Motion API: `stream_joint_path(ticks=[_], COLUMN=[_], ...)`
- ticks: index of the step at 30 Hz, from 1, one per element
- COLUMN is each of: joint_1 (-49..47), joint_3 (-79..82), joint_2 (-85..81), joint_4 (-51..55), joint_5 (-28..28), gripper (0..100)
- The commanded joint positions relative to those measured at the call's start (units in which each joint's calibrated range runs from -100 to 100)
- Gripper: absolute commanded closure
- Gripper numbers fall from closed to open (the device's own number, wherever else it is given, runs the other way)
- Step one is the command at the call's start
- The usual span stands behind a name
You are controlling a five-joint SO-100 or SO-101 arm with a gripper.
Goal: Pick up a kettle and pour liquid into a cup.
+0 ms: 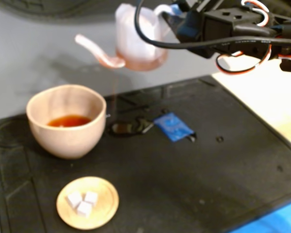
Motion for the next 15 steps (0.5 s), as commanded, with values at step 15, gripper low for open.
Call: stream_joint_path(ticks=[15], joint_1=[2.36], joint_3=[26.38], joint_2=[-22.91], joint_4=[-1.06], joint_5=[-4.44], gripper=[100])
